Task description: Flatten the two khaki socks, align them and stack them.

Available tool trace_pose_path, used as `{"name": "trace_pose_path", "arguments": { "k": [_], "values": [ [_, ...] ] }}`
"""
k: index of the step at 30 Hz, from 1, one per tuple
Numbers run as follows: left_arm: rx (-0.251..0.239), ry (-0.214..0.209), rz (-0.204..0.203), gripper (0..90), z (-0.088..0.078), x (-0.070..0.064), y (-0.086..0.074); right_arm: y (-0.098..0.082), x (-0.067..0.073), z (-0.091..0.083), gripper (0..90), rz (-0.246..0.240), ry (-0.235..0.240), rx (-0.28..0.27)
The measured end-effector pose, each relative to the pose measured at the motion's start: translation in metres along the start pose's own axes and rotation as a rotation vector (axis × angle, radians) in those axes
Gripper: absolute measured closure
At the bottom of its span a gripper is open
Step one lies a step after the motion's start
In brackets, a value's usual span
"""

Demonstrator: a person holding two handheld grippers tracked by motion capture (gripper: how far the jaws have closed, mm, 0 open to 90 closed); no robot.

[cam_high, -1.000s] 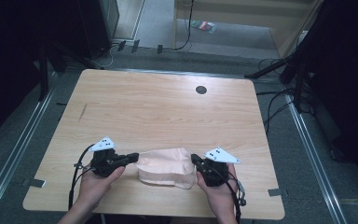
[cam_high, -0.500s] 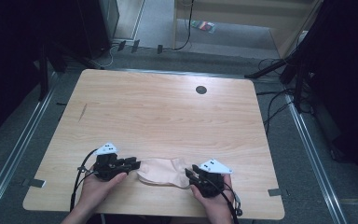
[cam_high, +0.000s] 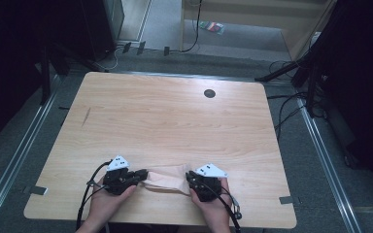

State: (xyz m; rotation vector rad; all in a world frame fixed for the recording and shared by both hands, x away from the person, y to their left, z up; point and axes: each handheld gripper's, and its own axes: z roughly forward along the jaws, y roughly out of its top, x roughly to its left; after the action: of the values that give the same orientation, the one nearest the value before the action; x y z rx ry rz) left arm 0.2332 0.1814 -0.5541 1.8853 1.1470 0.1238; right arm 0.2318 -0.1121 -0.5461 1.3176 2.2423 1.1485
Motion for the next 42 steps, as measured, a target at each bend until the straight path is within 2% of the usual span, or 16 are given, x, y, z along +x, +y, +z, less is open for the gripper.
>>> {"name": "trace_pose_path", "arguments": {
  "k": [3, 5, 8, 10, 13, 16, 19, 22, 28, 33, 36, 37, 39, 40, 41, 42],
  "values": [
    [-0.031, -0.048, 0.035, 70.3, -0.004, -0.002, 0.002, 0.0, 0.001, -0.006, 81.5, 0.023, 0.018, -0.03],
    [-0.07, -0.082, 0.018, 71.4, -0.009, -0.001, 0.006, 0.003, 0.012, -0.012, 84.2, -0.001, 0.066, -0.066],
    [-0.112, -0.052, -0.022, 74.9, -0.013, 0.009, 0.018, 0.008, 0.036, -0.01, 89.3, -0.065, 0.129, -0.074],
    [-0.1, -0.045, -0.034, 74.2, -0.009, 0.014, 0.024, 0.01, 0.052, -0.002, 90.0, -0.099, 0.172, -0.067],
    [-0.029, -0.045, -0.051, 70.1, 0.002, 0.016, 0.027, 0.013, 0.07, 0.011, 90.0, -0.115, 0.211, -0.063],
    [0.018, -0.03, -0.072, 72.3, 0.013, 0.013, 0.025, 0.015, 0.083, 0.022, 90.0, -0.118, 0.205, -0.068],
    [0.018, -0.05, -0.095, 88.9, 0.015, 0.016, 0.025, 0.013, 0.09, 0.033, 90.0, -0.125, 0.212, -0.029],
    [0.008, -0.089, -0.108, 90.0, 0.013, 0.019, 0.026, 0.008, 0.093, 0.039, 90.0, -0.139, 0.21, 0.03],
    [0.012, -0.079, -0.136, 90.0, 0.016, 0.027, 0.024, 0.005, 0.094, 0.036, 90.0, -0.184, 0.212, 0.041],
    [0.043, -0.122, -0.219, 90.0, 0.019, 0.036, 0.024, 0.002, 0.096, 0.03, 90.0, -0.238, 0.198, 0.053],
    [0.016, -0.191, -0.282, 89.5, 0.017, 0.043, 0.024, 0.0, 0.095, 0.03, 90.0, -0.233, 0.201, 0.041],
    [-0.015, -0.178, -0.265, 85.8, 0.014, 0.044, 0.024, 0.0, 0.095, 0.031, 90.0, -0.223, 0.204, 0.037],
    [-0.085, -0.134, -0.249, 68.3, 0.004, 0.042, 0.026, -0.002, 0.093, 0.03, 90.0, -0.201, 0.222, 0.02],
    [-0.122, -0.125, -0.228, 65.1, -0.004, 0.041, 0.027, -0.002, 0.092, 0.029, 90.0, -0.19, 0.226, 0.014],
    [-0.156, -0.111, -0.195, 66.1, -0.012, 0.037, 0.029, -0.002, 0.09, 0.027, 90.0, -0.181, 0.224, 0.003],
    [-0.176, -0.104, -0.156, 73.6, -0.019, 0.032, 0.031, -0.001, 0.089, 0.024, 90.0, -0.169, 0.225, -0.01]
  ]
}}
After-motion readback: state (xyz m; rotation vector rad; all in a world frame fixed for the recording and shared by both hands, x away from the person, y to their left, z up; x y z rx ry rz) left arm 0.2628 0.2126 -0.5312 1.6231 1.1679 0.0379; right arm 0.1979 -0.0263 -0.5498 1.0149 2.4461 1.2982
